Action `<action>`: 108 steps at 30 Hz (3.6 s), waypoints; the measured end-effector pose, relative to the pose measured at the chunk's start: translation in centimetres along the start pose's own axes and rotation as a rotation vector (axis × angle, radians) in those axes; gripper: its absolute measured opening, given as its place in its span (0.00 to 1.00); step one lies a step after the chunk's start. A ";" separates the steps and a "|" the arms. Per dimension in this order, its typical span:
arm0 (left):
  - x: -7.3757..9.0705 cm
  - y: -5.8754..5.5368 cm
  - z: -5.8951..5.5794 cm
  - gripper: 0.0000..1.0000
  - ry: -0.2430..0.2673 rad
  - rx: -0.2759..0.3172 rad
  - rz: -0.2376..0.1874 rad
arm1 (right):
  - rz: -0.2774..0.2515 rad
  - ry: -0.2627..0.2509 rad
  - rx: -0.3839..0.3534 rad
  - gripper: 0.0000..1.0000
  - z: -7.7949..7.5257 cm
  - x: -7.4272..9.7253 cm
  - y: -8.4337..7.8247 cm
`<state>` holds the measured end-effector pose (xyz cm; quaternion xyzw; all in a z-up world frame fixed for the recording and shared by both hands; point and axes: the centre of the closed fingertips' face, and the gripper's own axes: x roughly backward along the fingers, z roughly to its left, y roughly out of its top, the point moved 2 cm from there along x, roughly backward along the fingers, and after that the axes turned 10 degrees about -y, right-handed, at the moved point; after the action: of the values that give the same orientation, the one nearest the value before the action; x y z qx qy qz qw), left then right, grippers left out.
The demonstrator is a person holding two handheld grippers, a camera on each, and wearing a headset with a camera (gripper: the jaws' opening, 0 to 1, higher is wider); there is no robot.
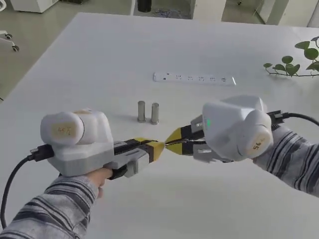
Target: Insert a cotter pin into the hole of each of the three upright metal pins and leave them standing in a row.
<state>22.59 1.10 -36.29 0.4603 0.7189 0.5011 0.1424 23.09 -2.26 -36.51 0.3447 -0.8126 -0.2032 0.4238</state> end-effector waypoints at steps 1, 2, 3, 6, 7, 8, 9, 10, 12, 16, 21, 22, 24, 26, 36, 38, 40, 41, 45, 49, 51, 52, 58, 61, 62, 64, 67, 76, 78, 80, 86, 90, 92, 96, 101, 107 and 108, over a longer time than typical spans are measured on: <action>0.0 0.0 -0.1 0.03 -0.002 0.006 -0.005 | -0.002 -0.002 0.006 0.00 0.0 0.0 0.1; 0.1 0.0 -0.1 0.01 -0.003 0.012 -0.006 | -0.001 -0.001 0.009 0.00 0.0 0.0 0.1; 0.1 0.0 -0.1 0.01 -0.005 0.014 -0.008 | -0.002 0.000 0.014 0.00 0.1 0.1 0.2; 0.2 0.1 -0.3 0.00 -0.010 0.013 -0.011 | -0.001 -0.007 0.015 0.00 0.1 0.1 0.4; 0.2 0.0 -0.3 0.00 -0.007 0.011 -0.008 | 0.000 -0.008 0.012 0.00 0.1 0.1 0.4; 0.2 0.0 -0.3 0.00 -0.006 0.008 -0.005 | 0.001 -0.010 0.015 0.00 0.2 0.1 0.4; 0.1 0.0 -0.4 0.00 -0.007 0.007 -0.002 | 0.002 -0.012 0.015 0.00 0.2 0.1 0.4; 0.1 -0.1 -0.4 0.00 -0.011 0.011 0.002 | 0.004 -0.012 0.008 0.00 0.3 0.0 0.3; 0.1 -0.1 -0.5 0.00 -0.008 -0.009 0.008 | 0.003 -0.017 0.003 0.00 0.3 0.0 0.3; 0.0 -0.1 -0.5 0.00 -0.016 -0.020 0.014 | -0.001 -0.013 -0.035 0.00 0.3 0.1 0.3; 0.2 -0.3 0.0 0.00 -0.006 -0.091 0.054 | -0.002 0.019 -0.177 0.00 0.6 0.3 0.0; 0.3 -0.4 0.2 0.00 -0.002 -0.113 0.060 | -0.019 0.013 -0.195 0.02 0.5 0.2 0.0; 0.4 -0.7 0.4 0.00 -0.004 -0.139 0.081 | -0.029 0.025 -0.273 0.05 0.8 0.2 -0.3; 0.7 -1.0 0.6 0.00 -0.013 -0.181 0.107 | -0.025 0.045 -0.369 0.05 1.1 0.3 -0.8; 1.0 -1.6 0.8 0.00 -0.080 -0.200 0.129 | -0.087 0.115 -0.739 0.09 1.3 0.5 -1.7; 0.8 -1.6 0.4 0.00 -0.105 -0.217 0.129 | -0.090 0.130 -0.771 0.11 1.5 0.6 -1.8; 0.7 -1.7 0.1 0.00 -0.125 -0.231 0.133 | -0.097 0.157 -0.797 0.13 1.8 0.7 -1.6; 0.7 -1.7 -0.1 0.00 -0.138 -0.232 0.132 | -0.103 0.170 -0.806 0.12 1.8 0.8 -1.6; 0.5 -1.8 -1.2 0.00 -0.192 -0.250 0.133 | -0.118 0.211 -0.837 0.11 2.1 0.9 -1.5; 0.4 -2.1 -1.7 0.00 -0.214 -0.256 0.145 | -0.124 0.230 -0.832 0.09 2.5 1.0 -1.3; 0.3 -2.2 -2.0 0.00 -0.230 -0.258 0.146 | -0.119 0.242 -0.827 0.08 2.8 0.9 -1.4; 0.3 -2.3 -2.2 0.00 -0.236 -0.258 0.148 | -0.121 0.245 -0.825 0.08 2.8 1.0 -1.3; 0.2 -2.1 -2.9 0.00 -0.273 -0.251 0.132 | -0.124 0.266 -0.813 0.03 3.2 1.1 -0.8; 0.3 -2.1 -2.8 0.00 -0.272 -0.252 0.137 | -0.126 0.264 -0.804 0.02 3.2 1.1 -0.7; 0.3 -2.1 -2.9 0.00 -0.274 -0.250 0.138 | -0.124 0.266 -0.801 0.02 3.2 1.1 -0.7; 0.3 -2.2 -2.8 0.00 -0.269 -0.256 0.142 | -0.119 0.263 -0.795 0.02 3.2 1.1 -0.7; 0.4 -2.4 -2.6 0.00 -0.265 -0.259 0.150 | -0.111 0.259 -0.767 0.01 3.3 1.1 -0.6; 0.4 -2.6 -2.0 0.01 -0.241 -0.267 0.154 | -0.085 0.248 -0.597 0.00 3.7 1.2 -0.5; 0.4 -2.5 -1.8 0.02 -0.230 -0.266 0.151 | -0.080 0.242 -0.575 0.00 3.7 1.1 -0.5; 0.4 -2.5 -1.6 0.03 -0.221 -0.267 0.150 | -0.075 0.238 -0.537 0.00 3.7 1.0 -0.6; 0.4 -3.0 -0.3 0.05 -0.154 -0.294 0.176 | -0.028 0.212 -0.455 0.00 3.1 0.7 -1.6; 0.4 -2.9 0.4 0.11 -0.112 -0.301 0.164 | 0.008 0.185 -0.435 0.00 2.6 0.2 -2.6; 0.5 -2.9 1.0 0.13 -0.068 -0.312 0.152 | 0.029 0.167 -0.438 0.00 2.2 -0.1 -3.3; 0.4 -3.0 2.3 0.16 0.008 -0.328 0.138 | 0.069 0.145 -0.402 0.00 1.7 -0.7 -4.5; -0.1 -3.5 4.2 0.18 0.099 -0.317 0.133 | 0.093 0.130 -0.370 0.00 1.0 -1.7 -5.4; -1.1 -4.5 5.8 0.21 0.156 -0.308 0.161 | 0.103 0.137 -0.332 0.00 0.3 -3.4 -6.2; -1.3 -4.6 6.0 0.21 0.161 -0.304 0.163 | 0.104 0.139 -0.326 0.00 0.3 -3.5 -6.3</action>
<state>24.88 3.25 -43.32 0.4487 0.6044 0.6489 0.1113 26.70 -3.95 -42.52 0.2419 -0.7545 -0.2857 0.5390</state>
